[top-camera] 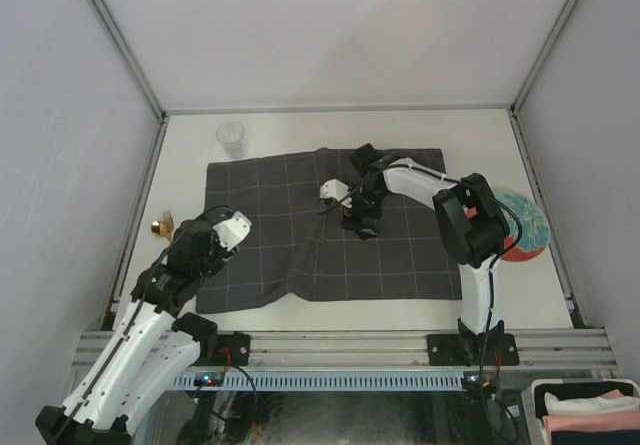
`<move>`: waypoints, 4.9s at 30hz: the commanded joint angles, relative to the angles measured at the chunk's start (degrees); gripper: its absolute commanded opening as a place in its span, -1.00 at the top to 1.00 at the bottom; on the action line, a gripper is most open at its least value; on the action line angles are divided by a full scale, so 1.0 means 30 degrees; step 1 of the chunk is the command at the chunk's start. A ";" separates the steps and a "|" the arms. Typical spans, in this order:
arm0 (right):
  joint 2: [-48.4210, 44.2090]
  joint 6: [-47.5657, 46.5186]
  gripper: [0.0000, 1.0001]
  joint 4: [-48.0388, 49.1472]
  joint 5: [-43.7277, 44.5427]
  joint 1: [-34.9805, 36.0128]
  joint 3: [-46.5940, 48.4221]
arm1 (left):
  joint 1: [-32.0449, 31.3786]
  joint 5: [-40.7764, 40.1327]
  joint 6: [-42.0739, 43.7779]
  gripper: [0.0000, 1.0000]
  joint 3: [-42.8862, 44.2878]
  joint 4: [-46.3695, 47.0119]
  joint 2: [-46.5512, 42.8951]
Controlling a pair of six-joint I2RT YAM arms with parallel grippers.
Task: Set the dinner table for one person
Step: Flatten out the napkin at the center of the board.
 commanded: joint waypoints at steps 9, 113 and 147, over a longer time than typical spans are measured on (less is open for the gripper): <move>-0.0473 -0.1135 -0.99 -0.1301 -0.0553 -0.1292 -0.2379 | 0.1342 -0.0233 0.1312 -0.44 0.1135 0.1016 -0.0081; -1.2469 0.3148 -0.99 0.0844 -0.1110 -0.3722 -0.3501 | -0.0509 1.1522 0.5029 -1.00 1.5209 -0.5255 2.6826; 0.2175 0.7473 -0.99 -0.2122 -0.0190 -0.5999 0.3929 | 0.0347 1.2159 0.2926 -1.00 1.3655 -0.3601 2.5069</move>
